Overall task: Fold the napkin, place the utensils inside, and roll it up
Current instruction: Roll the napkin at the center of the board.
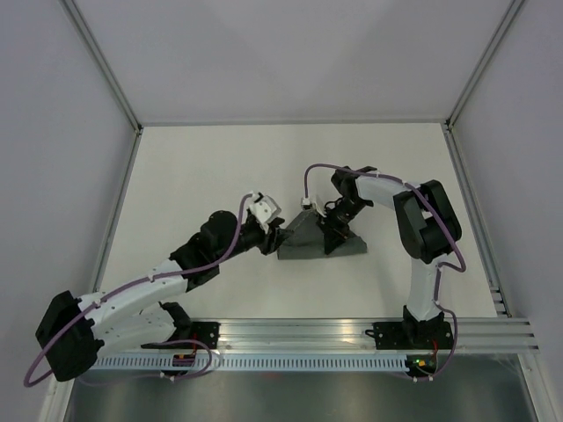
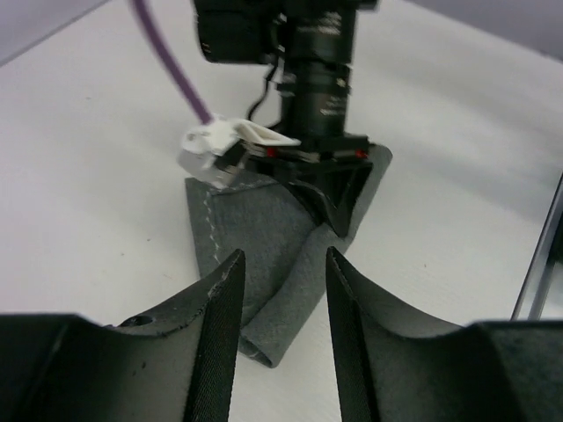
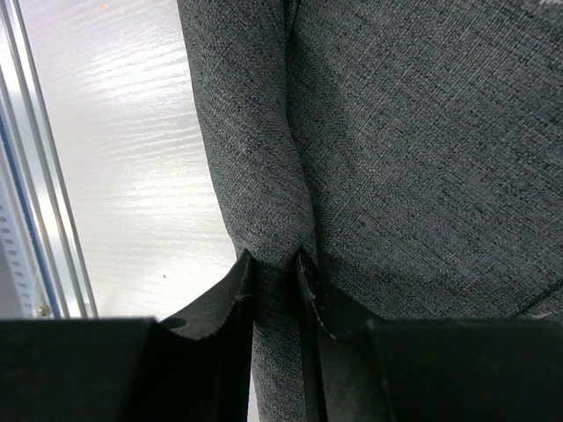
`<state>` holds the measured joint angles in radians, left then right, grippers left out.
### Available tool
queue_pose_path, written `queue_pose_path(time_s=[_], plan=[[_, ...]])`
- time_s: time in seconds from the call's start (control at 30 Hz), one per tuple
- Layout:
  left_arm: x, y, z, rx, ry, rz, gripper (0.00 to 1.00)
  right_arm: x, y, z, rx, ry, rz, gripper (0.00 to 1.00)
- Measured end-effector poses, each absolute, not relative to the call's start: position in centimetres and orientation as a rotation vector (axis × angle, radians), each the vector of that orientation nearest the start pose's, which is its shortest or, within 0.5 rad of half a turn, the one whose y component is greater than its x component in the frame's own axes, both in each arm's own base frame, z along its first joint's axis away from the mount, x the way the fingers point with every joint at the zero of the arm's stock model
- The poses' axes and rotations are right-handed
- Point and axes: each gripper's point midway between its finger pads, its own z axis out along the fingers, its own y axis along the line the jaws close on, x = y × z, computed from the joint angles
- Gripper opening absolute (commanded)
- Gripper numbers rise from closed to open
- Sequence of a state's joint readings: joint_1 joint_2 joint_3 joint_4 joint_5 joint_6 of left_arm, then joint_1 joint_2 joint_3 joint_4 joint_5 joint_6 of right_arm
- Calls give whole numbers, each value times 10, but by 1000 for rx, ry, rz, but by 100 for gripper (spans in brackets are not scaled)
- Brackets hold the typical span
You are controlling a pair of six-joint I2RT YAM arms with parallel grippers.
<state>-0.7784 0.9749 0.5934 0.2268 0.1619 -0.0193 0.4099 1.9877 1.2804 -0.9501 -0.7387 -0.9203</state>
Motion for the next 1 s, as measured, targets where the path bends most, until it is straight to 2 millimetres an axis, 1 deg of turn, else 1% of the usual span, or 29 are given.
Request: queue_pose_path(time_s=[0.07,0.17,0.23,0.3,0.33,0.5,0.73,0.87,1.0], plan=[[224,-289,201,865,1606,-693,48,245,209,18,-1693,2290,1121,11],[215,-308,167,994,1655,-629,49,244,209,17,-1663,2331,1165,11],[211,-316,144,1066,1686,-590,49,242,210,17,-1640,2362,1196,11],[208,-322,128,1130,1701,-564,50,239,211,17,-1614,2391,1231,12],[207,-325,124,1152,1702,-555,59,238,211,16,-1600,2409,1249,13],[205,-348,98,1268,1678,-487,60,232,212,15,-1551,2486,1326,13],[199,-364,58,1409,1645,-437,61,230,212,15,-1485,2548,1391,13],[198,-370,49,1452,1609,-420,61,230,211,15,-1460,2572,1414,13],[204,-377,45,1461,1570,-383,61,230,211,14,-1447,2581,1427,13]])
